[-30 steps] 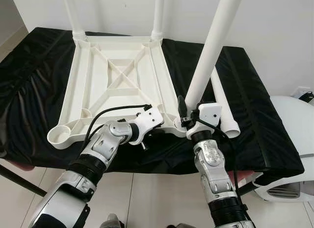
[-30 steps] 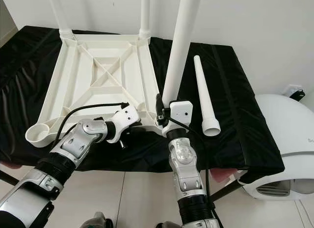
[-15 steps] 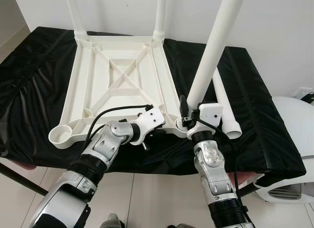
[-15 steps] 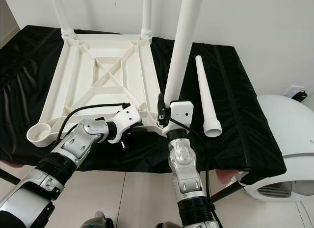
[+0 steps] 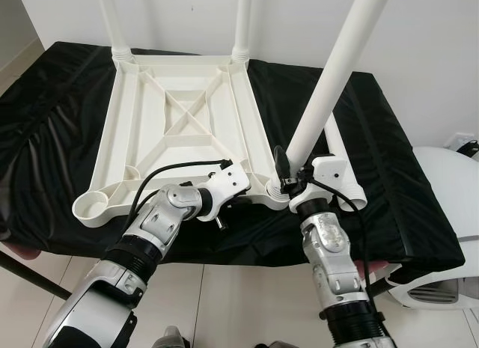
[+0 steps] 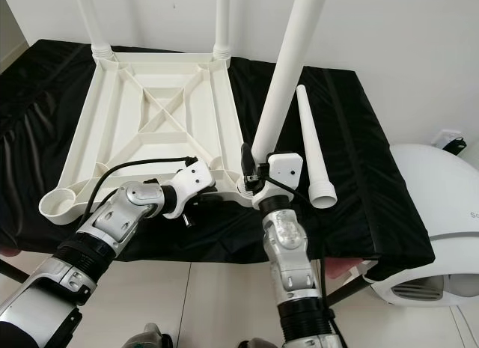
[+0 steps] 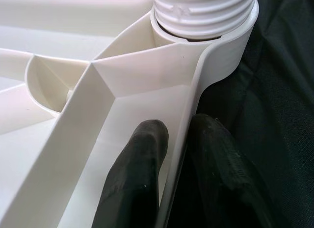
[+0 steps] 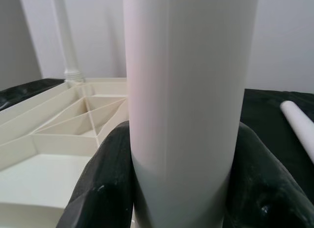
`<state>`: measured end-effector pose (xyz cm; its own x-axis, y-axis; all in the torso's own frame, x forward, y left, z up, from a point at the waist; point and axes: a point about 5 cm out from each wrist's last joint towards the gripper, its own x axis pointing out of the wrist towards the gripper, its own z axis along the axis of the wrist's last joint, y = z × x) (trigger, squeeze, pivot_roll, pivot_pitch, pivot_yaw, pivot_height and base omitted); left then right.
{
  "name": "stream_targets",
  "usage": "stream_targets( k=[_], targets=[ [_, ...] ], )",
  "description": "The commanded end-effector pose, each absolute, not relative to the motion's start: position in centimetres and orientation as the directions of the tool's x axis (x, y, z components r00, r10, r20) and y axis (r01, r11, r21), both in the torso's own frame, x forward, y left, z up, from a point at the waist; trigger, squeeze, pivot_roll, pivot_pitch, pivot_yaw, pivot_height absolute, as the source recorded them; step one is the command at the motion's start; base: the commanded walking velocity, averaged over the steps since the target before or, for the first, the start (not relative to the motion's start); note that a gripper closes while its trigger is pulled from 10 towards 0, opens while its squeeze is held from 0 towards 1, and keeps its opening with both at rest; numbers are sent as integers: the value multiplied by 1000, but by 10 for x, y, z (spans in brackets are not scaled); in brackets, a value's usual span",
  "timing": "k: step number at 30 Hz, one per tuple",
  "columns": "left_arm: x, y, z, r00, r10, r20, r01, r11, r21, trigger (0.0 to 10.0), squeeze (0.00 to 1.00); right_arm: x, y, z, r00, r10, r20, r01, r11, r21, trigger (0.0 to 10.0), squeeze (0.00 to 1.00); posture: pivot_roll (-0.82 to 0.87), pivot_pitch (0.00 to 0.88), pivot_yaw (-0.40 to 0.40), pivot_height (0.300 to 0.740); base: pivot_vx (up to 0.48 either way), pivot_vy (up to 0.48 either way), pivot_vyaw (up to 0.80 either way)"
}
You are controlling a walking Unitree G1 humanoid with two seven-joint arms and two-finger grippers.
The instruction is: Building children table
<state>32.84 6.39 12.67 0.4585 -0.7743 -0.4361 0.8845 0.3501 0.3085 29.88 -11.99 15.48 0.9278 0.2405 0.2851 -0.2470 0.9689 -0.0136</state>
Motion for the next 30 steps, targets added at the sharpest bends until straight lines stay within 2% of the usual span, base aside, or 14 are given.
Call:
stream_targets(
  k=[1, 6, 13, 18, 30],
  targets=[
    [328, 61, 134, 432, -791, -433, 891, 301, 339, 10000, 0, 300, -146, 124, 976, 183, 120, -183, 983, -5, 10000, 0, 6, 27, -28, 740, 0, 0, 0],
    [328, 61, 135, 434, -793, -429, 890, 304, 339, 10000, 0, 305, -159, 121, 972, 220, 83, -216, 975, -56, 10000, 0, 6, 31, -32, 740, 0, 0, 0],
    [328, 61, 135, 436, -792, -427, 890, 308, 337, 10000, 0, 305, -157, 120, 956, 283, 76, -279, 958, -57, 10000, 0, 9, 33, -33, 740, 0, 0, 0],
    [329, 63, 135, 438, -790, -428, 888, 309, 340, 10000, 0, 304, -157, 123, 912, 402, 87, -400, 916, -37, 10000, 0, 10, 35, -32, 740, 0, 0, 0],
    [329, 62, 136, 437, -792, -426, 889, 307, 340, 10000, 0, 307, -174, 123, 844, 530, 79, -531, 847, -4, 10000, 0, 7, 38, -34, 740, 0, 0, 0]
  ],
)
